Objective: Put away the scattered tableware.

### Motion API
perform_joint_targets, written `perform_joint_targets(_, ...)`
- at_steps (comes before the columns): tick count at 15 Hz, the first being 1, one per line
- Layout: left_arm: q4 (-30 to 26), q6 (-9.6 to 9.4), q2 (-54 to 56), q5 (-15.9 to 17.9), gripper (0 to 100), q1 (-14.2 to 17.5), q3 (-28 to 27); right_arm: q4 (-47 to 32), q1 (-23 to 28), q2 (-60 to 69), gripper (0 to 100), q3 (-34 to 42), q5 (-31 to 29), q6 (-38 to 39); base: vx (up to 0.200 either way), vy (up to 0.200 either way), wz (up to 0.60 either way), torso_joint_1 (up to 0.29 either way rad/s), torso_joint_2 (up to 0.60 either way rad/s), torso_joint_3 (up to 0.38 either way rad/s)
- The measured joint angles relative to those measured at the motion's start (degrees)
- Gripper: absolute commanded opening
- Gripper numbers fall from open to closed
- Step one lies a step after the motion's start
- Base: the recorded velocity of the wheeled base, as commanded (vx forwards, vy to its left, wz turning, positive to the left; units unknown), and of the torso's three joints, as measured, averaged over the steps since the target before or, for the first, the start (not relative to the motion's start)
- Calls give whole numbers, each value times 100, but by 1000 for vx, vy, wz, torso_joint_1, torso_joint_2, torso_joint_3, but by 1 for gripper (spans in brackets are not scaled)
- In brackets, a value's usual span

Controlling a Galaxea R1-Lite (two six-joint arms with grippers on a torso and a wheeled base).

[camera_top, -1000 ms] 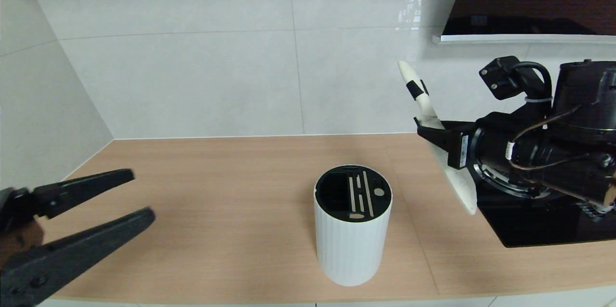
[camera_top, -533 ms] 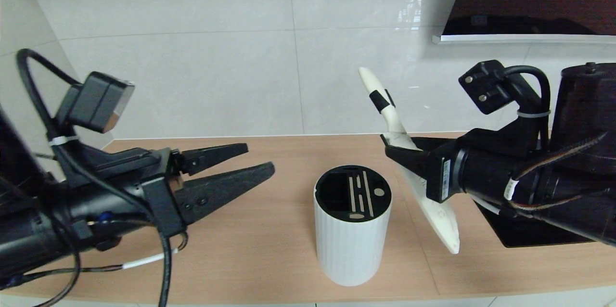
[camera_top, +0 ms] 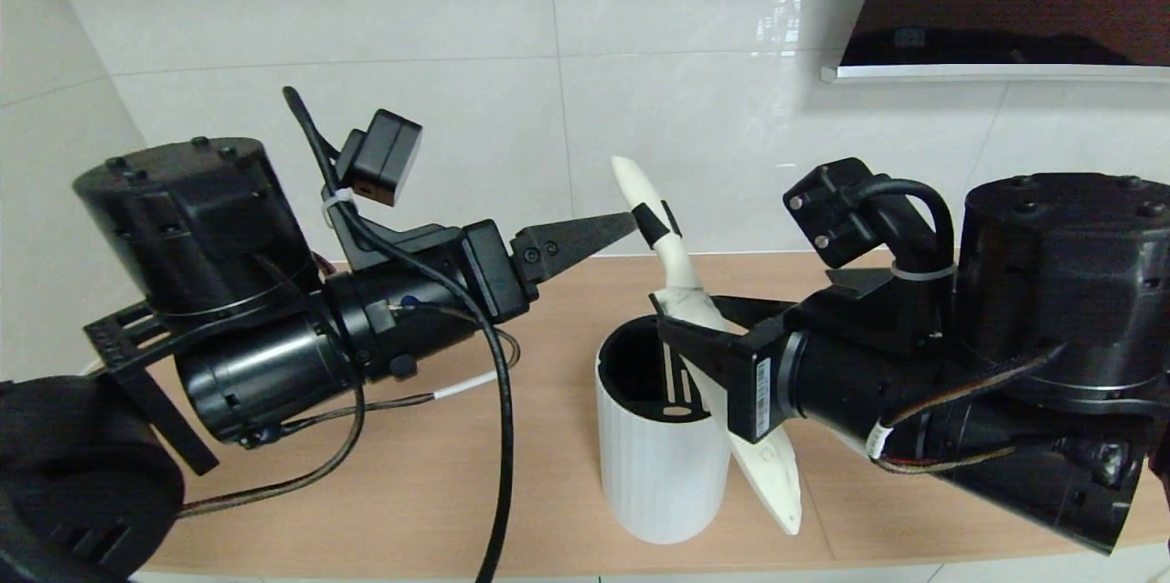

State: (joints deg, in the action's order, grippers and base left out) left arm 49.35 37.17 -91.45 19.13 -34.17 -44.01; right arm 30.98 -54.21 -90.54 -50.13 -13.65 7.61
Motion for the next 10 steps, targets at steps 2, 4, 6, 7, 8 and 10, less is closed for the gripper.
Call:
perform_joint_targets(2,44,266,-193,2,100,-157,-48,4,-127,-130,0,0,-224,-2,0,0,0,0,0,0)
perform_joint_targets(4,207,334,-428,2,100,-224,-157,13,-196,-284,0,-20,-343,-2,0,0,0,0,0,0)
perform_joint_targets(6,430,330,-670,-6,100,-238,-254,50,-245,-386,0,-22,-358,0,0,0,0,0,0,0)
perform_joint_targets(7,473,328,-750,-6,100,-246,-277,178,-254,-417,0,-22,-364,2,0,0,0,0,0,0)
perform_joint_targets(8,475,328,-818,-6,100,-249,-299,211,-268,-433,0,-12,-385,2,0,0,0,0,0,0)
perform_joint_targets(10,477,325,-892,-20,100,-246,-328,215,-297,-439,0,2,-402,5,0,0,0,0,0,0)
